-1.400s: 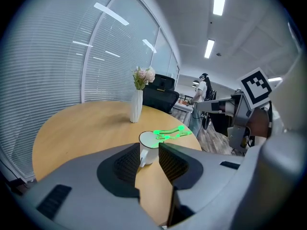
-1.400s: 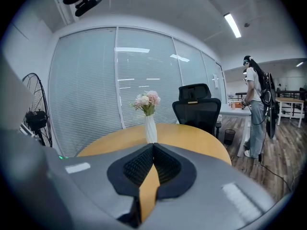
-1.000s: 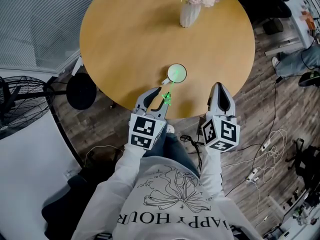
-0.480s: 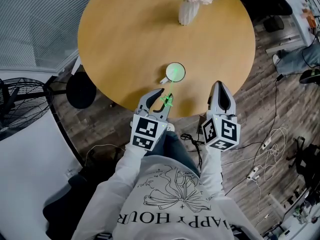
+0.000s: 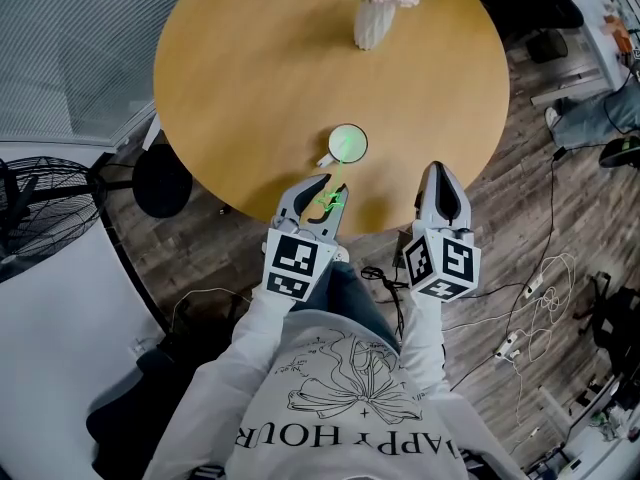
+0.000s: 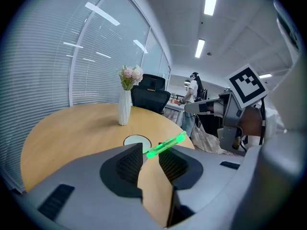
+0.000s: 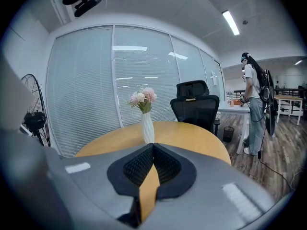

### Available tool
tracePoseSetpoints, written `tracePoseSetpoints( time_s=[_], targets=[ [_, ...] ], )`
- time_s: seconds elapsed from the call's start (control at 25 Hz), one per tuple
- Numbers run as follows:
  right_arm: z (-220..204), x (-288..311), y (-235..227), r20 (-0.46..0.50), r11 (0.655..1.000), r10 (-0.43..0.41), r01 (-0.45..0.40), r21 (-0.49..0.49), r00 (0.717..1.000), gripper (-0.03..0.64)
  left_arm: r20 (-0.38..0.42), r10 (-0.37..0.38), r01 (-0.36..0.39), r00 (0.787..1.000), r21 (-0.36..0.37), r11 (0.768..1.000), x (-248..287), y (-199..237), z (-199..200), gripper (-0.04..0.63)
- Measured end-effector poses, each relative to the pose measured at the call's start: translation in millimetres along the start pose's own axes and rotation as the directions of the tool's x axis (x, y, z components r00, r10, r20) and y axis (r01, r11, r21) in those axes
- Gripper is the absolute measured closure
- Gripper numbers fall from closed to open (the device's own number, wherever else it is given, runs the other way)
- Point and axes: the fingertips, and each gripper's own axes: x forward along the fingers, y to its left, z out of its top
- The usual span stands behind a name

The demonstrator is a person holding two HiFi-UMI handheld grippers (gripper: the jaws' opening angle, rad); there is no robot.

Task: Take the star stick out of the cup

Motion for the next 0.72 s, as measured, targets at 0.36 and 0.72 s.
tracePoseSetpoints(
  time_s=[0.36, 0.72],
  targets=[
    [2, 0, -2, 0.006, 1.0, -0.007, 0.007, 0.004, 1.0, 0.606, 0.024, 0.029, -0.029, 0.999, -0.007, 1.0, -1, 6, 7, 0.548],
    [9, 4, 2, 0.016, 1.0, -0.005, 0.004, 0.004, 1.0, 0.606, 0.035, 0.056, -0.055, 0.998, -0.021, 0.998, -2, 18, 16, 0.567]
  ],
)
